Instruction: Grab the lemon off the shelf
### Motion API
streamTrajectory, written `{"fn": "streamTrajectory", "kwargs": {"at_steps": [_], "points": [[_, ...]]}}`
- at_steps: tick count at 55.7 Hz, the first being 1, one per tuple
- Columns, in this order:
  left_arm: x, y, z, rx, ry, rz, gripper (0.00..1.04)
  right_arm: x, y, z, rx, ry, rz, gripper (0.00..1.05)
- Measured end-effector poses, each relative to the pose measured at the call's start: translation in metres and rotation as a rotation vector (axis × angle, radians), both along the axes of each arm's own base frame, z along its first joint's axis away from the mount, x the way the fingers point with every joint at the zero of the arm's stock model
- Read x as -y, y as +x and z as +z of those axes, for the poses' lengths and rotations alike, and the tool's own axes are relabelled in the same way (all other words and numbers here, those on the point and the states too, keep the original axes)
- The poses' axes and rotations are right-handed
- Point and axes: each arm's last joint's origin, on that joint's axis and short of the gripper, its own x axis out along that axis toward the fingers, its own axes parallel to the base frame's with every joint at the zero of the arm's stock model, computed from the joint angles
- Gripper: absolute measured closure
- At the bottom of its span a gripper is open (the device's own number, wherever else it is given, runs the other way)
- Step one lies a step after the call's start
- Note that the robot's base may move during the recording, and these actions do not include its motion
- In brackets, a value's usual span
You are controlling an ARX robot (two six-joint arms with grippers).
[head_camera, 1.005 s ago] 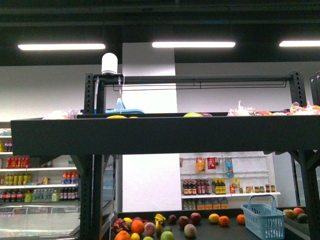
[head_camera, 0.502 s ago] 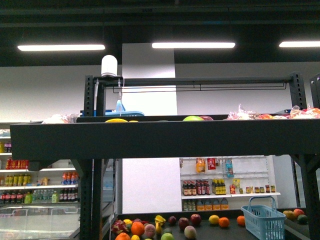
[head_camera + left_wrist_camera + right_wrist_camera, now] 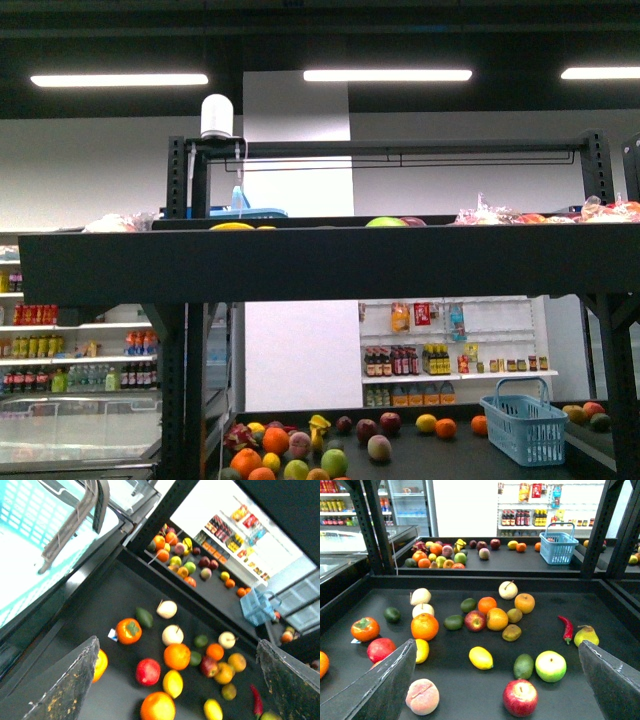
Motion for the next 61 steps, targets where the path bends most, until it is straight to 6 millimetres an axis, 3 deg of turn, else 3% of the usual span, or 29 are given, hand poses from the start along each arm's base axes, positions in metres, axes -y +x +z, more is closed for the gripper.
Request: {"fn": "streamTrajectory", "kwargs": {"at_steps": [9,17,36,61], "points": [[-0.033,0.050,0.040,0.039,-0.196,0.077,0.08,0.000,0.000,0.000,0.000,0.000,0.000,0.07],[-0.060,0.083,0.056,0.030,-0.348,0.137,0.08,0.000,0.000,0.000,0.000,0.000,0.000,0.07],[-0.120,0.119,0.047,-0.051,-0.572,0.264,0.08,0.000,0.000,0.000,0.000,0.000,0.000,0.07],[-0.158,0.177,0.035,-0.035,-0.676,0.243,0.08,0.000,0.000,0.000,0.000,0.000,0.000,0.07]]}}
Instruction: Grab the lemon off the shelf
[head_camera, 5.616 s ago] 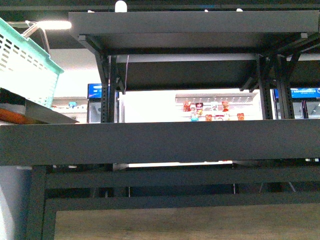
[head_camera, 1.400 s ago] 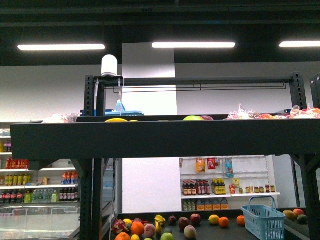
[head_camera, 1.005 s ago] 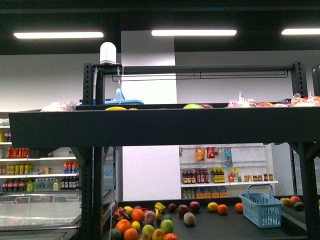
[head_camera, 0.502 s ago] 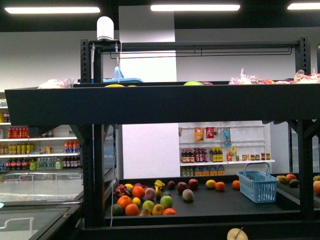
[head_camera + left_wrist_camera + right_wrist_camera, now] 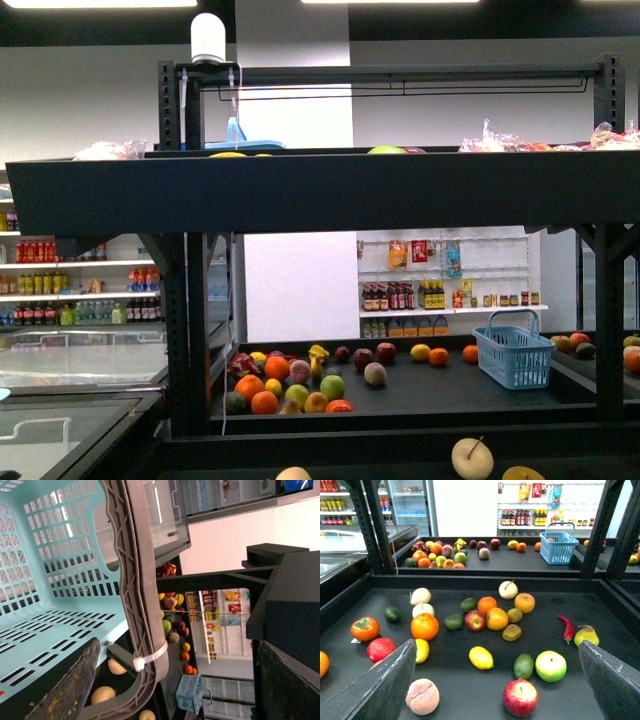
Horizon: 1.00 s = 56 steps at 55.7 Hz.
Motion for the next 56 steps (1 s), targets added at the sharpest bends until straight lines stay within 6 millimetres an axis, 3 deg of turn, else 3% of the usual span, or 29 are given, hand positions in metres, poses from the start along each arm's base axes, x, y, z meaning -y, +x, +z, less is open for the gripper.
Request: {"fn": "streamTrajectory", "kwargs": {"at_steps": [17,30,56], "points": [[-0.001,0.035,-0.011,0.000,-0.041,-0.006,0.08,0.000,0.000,0.000,0.000,0.000,0.000,0.07],[-0.002,0.050,-0.021,-0.021,-0.037,0.009,0.08,0.000,0.000,0.000,0.000,0.000,0.000,0.07],[0.006,0.055,-0.029,-0.057,-0.008,0.012,0.86,0.000,0.000,0.000,0.000,0.000,0.000,0.07]]}}
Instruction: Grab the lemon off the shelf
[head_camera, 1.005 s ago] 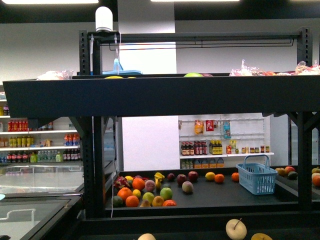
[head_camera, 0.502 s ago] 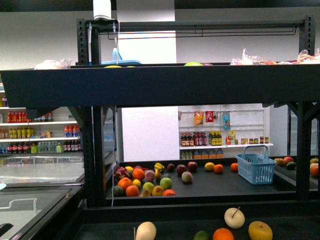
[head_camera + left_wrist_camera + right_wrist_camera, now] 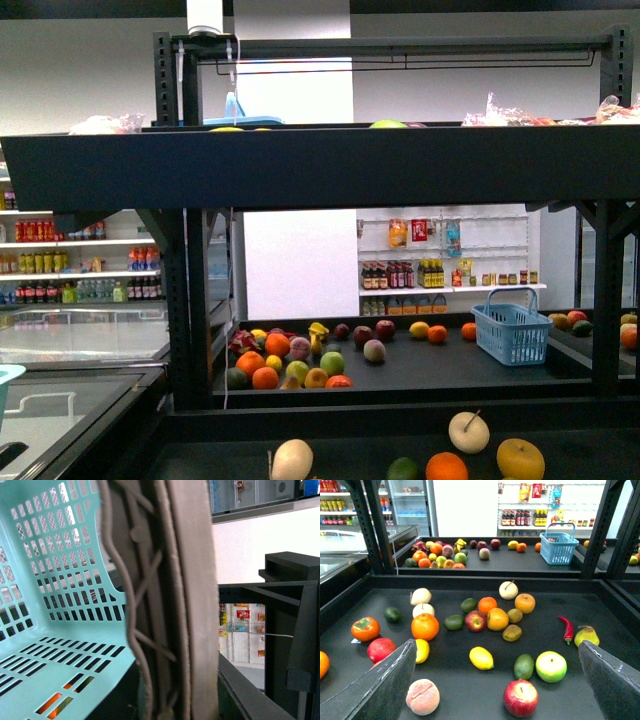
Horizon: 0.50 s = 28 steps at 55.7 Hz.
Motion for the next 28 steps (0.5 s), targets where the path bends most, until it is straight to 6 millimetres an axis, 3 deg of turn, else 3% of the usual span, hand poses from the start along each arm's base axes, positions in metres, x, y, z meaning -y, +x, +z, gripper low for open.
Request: {"fn": "streamTrajectory", "kwargs": {"at_steps": [20,28], "points": [[0.076,-0.033,0.031,0.046,0.208,-0.273,0.91,0.000,0.000,0.000,0.000,0.000,0.000,0.07],[0.122,-0.049,0.044,0.087,0.269,-0.427,0.91,0.000,0.000,0.000,0.000,0.000,0.000,0.07]]}}
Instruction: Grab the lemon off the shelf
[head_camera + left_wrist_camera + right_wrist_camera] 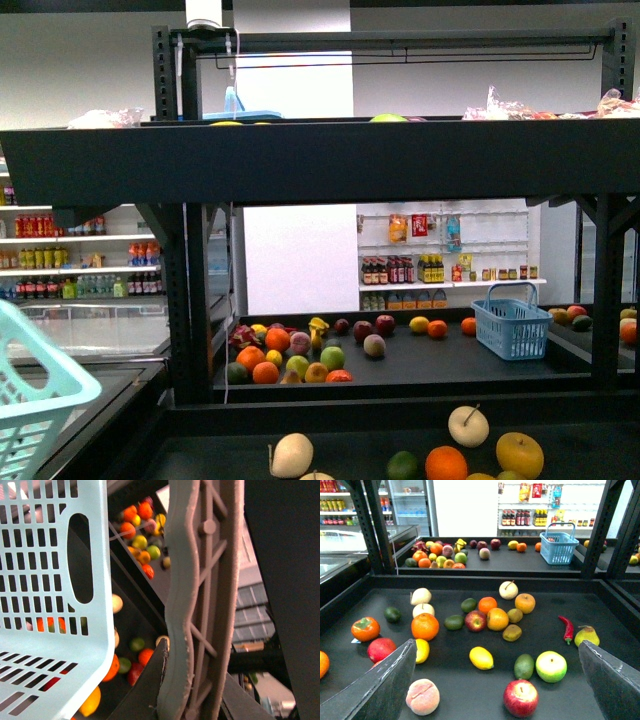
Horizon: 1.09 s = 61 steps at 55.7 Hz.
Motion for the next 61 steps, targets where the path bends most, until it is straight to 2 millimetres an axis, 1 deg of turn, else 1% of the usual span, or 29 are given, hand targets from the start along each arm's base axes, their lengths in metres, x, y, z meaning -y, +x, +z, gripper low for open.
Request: {"fn": "streamTrajectory", "kwargs": {"at_steps": [3,8,19,26,30,33,36,41,48,53,57,61], "points": [[0.028,-0.005,0.001,0.011,0.032,-0.106,0.91,0.000,0.000,0.000,0.000,0.000,0.000,0.07],[0.059,-0.007,-0.003,0.013,0.056,-0.212,0.91,0.000,0.000,0.000,0.000,0.000,0.000,0.07],[0.114,-0.003,-0.015,0.003,0.070,-0.376,0.91,0.000,0.000,0.000,0.000,0.000,0.000,0.07],[0.144,0.001,-0.024,-0.001,0.084,-0.446,0.91,0.000,0.000,0.000,0.000,0.000,0.000,0.07],[0.163,0.006,-0.033,-0.019,0.088,-0.479,0.91,0.000,0.000,0.000,0.000,0.000,0.000,0.07],[0.182,0.010,-0.042,-0.035,0.088,-0.517,0.92,0.000,0.000,0.000,0.000,0.000,0.000,0.07],[0.195,0.013,-0.048,-0.042,0.087,-0.547,0.92,0.000,0.000,0.000,0.000,0.000,0.000,0.07],[0.211,0.015,-0.052,-0.043,0.083,-0.584,0.92,0.000,0.000,0.000,0.000,0.000,0.000,0.07],[0.232,0.017,-0.052,-0.030,0.088,-0.639,0.92,0.000,0.000,0.000,0.000,0.000,0.000,0.07],[0.236,0.019,-0.053,-0.028,0.094,-0.645,0.92,0.000,0.000,-0.001,-0.011,0.008,0.002,0.07],[0.235,0.020,-0.055,-0.031,0.099,-0.637,0.92,0.001,0.003,-0.004,-0.141,0.068,0.026,0.07],[0.235,0.021,-0.055,-0.033,0.100,-0.629,0.92,0.002,0.011,-0.005,-0.219,0.112,0.063,0.07]]}}
